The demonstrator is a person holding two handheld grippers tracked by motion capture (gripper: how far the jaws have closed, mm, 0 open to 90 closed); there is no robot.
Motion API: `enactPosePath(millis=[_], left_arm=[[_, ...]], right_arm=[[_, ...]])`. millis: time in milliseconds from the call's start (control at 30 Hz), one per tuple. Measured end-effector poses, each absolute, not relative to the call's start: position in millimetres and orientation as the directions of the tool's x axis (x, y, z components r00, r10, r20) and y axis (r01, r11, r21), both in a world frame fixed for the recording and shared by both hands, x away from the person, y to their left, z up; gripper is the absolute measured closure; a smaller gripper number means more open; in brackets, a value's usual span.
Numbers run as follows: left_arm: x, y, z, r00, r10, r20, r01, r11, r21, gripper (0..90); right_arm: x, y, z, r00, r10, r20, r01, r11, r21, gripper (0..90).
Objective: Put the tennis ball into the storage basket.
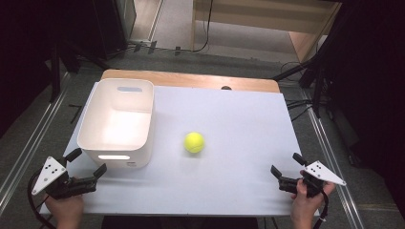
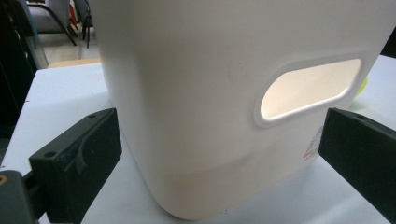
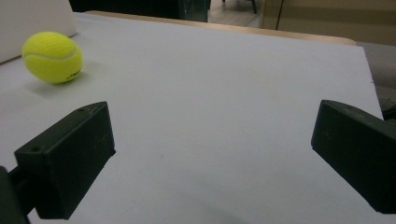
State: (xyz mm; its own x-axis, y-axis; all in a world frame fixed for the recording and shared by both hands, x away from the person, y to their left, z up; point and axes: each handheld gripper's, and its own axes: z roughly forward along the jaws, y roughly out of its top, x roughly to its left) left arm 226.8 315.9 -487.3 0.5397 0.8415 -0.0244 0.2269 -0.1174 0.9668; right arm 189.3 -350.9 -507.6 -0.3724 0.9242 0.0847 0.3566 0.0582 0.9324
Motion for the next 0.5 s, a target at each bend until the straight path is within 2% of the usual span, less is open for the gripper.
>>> enactPosePath(millis=[500], left_arm=[[227.3,313.2,-487.7,0.543,0.84,-0.015,0.233,-0.134,0.963,0.0]], right_arm=[[207.4,-330.1,-487.1,-0.444,0.895,0.05,0.385,0.14,0.912,0.0]])
